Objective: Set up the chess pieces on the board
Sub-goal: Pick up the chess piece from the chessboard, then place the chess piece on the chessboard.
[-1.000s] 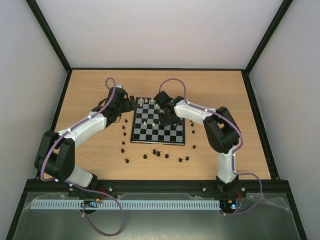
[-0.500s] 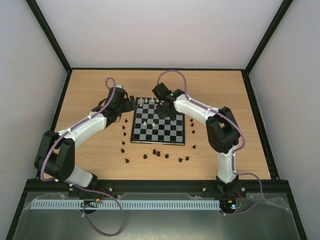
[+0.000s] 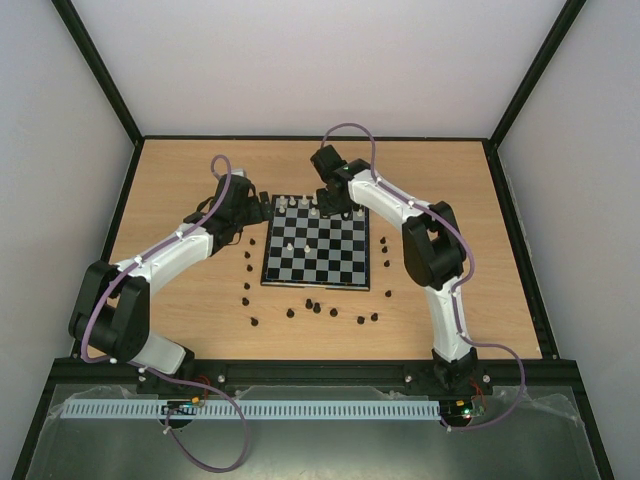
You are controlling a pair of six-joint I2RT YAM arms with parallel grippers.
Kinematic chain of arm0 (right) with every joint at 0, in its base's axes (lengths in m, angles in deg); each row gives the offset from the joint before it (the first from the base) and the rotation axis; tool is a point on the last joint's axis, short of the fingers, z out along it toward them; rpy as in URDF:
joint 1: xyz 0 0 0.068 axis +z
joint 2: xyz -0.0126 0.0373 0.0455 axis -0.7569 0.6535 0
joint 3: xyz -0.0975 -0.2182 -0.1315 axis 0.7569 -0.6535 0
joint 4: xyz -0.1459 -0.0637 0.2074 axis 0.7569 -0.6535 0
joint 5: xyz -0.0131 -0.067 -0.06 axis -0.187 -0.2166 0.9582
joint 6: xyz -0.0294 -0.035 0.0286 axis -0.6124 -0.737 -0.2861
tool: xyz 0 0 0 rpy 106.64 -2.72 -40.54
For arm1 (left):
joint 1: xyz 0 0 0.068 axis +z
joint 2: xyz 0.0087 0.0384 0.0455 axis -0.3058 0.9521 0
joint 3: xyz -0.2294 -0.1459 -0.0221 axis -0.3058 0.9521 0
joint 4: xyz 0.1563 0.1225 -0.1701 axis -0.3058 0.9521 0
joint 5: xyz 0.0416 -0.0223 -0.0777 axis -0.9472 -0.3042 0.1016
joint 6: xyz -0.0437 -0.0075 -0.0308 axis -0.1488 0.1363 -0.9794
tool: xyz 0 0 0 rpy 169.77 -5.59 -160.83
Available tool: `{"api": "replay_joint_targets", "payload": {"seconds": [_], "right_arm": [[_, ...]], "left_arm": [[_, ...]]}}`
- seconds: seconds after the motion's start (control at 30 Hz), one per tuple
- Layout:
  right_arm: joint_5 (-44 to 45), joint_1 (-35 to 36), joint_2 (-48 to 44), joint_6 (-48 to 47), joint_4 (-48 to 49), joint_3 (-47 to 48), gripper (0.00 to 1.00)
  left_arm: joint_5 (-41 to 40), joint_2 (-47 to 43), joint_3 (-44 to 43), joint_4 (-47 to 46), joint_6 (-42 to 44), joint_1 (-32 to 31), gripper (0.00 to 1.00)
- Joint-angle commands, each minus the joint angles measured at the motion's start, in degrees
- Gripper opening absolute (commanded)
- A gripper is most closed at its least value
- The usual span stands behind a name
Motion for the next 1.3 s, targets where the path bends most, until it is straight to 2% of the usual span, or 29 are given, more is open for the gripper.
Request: {"api": "replay_joint_targets", "payload": {"seconds": [0.0,1.27], "right_arm": [[-0.39,-0.37,-0.03,-0.87,-3.39,-0.78,0.06],[-4.28,-2.19,6.33,-1.75,-2.26,4.00,0.10]], "left_arm": [[-0.60,1.05,-1.14,0.28,0.33,-0.13,0.99],[-0.56,2.24,-0.98,0.10,0.24,-0.13,1.00]]}}
